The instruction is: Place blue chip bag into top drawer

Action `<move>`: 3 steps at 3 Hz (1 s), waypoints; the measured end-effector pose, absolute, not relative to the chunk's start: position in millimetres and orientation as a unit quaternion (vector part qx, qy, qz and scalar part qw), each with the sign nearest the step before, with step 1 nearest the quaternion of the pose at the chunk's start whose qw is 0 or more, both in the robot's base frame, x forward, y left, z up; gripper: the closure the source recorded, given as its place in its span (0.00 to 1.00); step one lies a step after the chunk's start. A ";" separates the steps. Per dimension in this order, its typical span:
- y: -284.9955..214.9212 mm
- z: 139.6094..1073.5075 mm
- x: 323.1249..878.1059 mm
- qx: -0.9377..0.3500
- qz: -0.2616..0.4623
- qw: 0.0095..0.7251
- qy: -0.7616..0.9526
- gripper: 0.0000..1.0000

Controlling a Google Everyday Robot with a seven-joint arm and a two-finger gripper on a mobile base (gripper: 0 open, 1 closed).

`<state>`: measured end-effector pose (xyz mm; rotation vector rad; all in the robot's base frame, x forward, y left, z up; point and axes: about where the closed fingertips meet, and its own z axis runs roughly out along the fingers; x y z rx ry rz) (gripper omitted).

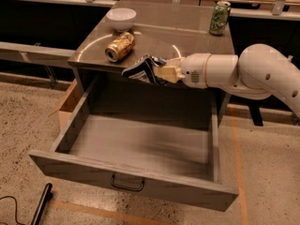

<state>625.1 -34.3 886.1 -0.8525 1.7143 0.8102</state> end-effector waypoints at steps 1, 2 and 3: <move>-26.0 876.7 599.4 -0.365 0.362 0.484 0.708 1.00; -22.4 859.2 573.9 -0.377 0.379 0.455 0.712 1.00; -16.7 834.6 559.3 -0.390 0.384 0.434 0.715 1.00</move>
Offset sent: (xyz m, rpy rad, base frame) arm -0.0809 0.0103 -0.0484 -0.0132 0.1496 0.1604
